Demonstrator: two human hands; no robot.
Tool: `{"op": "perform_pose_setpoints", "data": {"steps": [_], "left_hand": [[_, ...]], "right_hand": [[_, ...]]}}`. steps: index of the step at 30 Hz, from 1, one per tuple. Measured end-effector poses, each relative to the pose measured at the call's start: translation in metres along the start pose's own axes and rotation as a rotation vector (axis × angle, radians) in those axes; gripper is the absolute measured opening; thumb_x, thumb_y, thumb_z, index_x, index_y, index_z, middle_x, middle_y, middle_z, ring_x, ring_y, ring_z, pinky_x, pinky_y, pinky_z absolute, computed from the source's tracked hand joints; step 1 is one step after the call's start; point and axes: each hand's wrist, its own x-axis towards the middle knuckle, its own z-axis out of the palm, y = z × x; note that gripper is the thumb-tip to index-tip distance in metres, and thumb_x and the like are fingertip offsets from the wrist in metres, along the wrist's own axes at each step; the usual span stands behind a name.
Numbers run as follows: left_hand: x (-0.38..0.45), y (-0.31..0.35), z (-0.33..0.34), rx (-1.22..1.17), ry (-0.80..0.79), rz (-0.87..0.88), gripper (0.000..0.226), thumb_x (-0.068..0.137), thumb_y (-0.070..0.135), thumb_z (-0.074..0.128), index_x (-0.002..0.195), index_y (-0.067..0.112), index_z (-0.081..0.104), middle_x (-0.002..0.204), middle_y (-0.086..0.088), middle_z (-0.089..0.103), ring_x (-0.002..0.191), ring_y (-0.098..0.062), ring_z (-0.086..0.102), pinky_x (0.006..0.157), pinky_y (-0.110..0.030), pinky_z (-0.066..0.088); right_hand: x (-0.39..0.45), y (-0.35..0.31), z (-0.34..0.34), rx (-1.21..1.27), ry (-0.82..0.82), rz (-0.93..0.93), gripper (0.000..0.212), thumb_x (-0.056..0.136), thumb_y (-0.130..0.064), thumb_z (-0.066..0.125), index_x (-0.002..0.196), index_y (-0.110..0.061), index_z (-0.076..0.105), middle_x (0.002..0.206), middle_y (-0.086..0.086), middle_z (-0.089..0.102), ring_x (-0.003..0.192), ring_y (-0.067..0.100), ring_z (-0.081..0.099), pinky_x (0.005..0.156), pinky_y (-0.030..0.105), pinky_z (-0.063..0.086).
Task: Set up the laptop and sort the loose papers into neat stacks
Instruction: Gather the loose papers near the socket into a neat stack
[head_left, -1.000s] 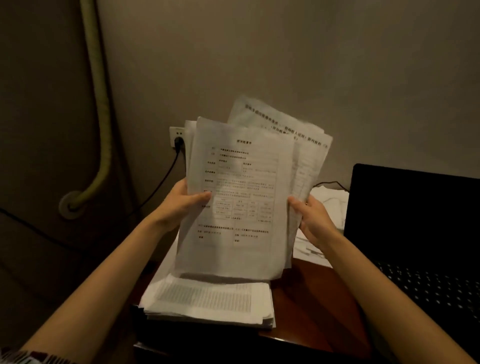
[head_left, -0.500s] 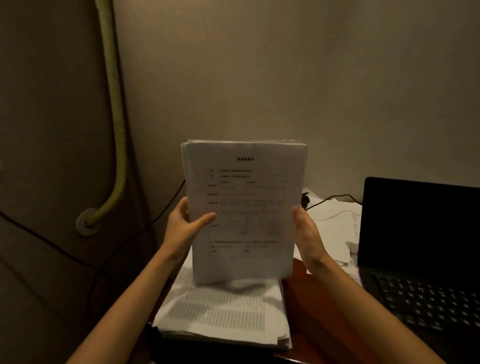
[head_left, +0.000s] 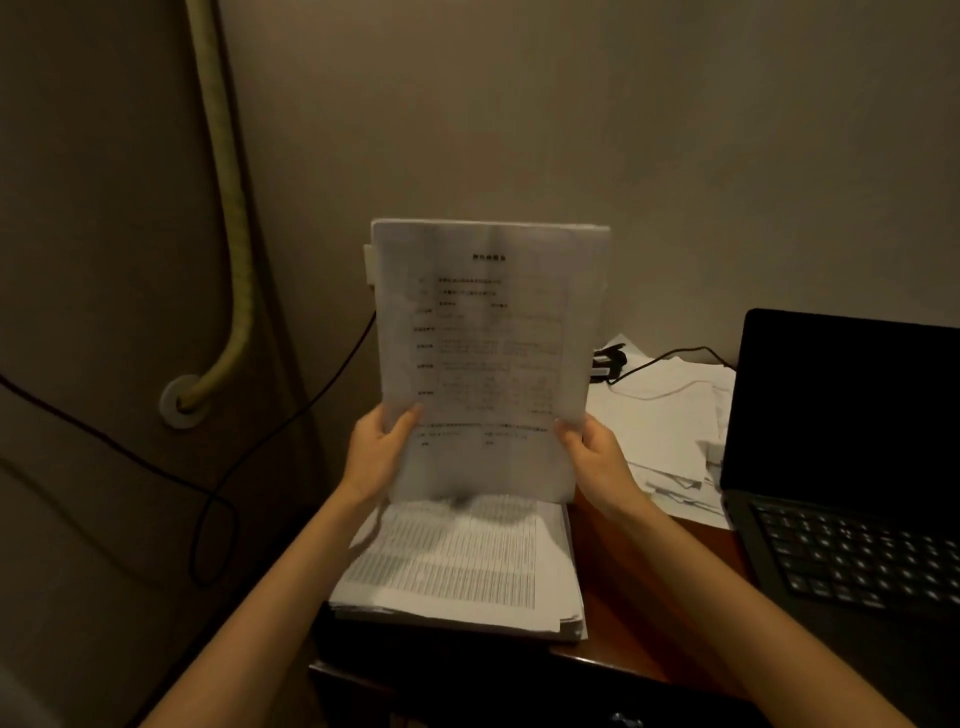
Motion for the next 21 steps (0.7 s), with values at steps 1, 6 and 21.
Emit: {"op": "perform_pose_setpoints", "data": {"steps": [1, 6, 21], "left_hand": [[-0.003, -0.002, 0.000, 0.005, 0.014, -0.013, 0.016, 0.095, 0.021, 0.054, 0.110, 0.019, 0.059, 0.102, 0.002, 0.067, 0.093, -0.017, 0.068, 0.066, -0.022, 0.057], [0.003, 0.019, -0.005, 0.131, 0.077, 0.024, 0.017, 0.096, 0.020, 0.054, 0.112, 0.015, 0.057, 0.099, 0.002, 0.066, 0.088, -0.014, 0.067, 0.065, -0.022, 0.057], [-0.044, -0.011, -0.032, 0.996, -0.042, -0.236, 0.049, 0.097, 0.029, 0.050, 0.141, 0.015, 0.035, 0.139, -0.008, 0.047, 0.120, -0.026, 0.049, 0.086, -0.036, 0.043]], "right_hand": [[-0.001, 0.002, -0.001, -0.056, 0.012, -0.012, 0.022, 0.100, -0.024, 0.043, 0.114, -0.020, 0.059, 0.112, 0.000, 0.066, 0.107, 0.019, 0.063, 0.087, 0.038, 0.056], [-0.003, -0.016, -0.005, -0.137, 0.067, -0.060, 0.010, 0.097, -0.023, 0.050, 0.101, -0.027, 0.058, 0.109, -0.008, 0.065, 0.099, 0.012, 0.064, 0.072, 0.022, 0.056], [-0.055, 0.015, 0.024, -0.574, -0.058, 0.195, 0.037, 0.086, -0.025, 0.069, 0.119, -0.010, 0.058, 0.114, 0.004, 0.067, 0.092, 0.017, 0.065, 0.078, 0.033, 0.057]]}}
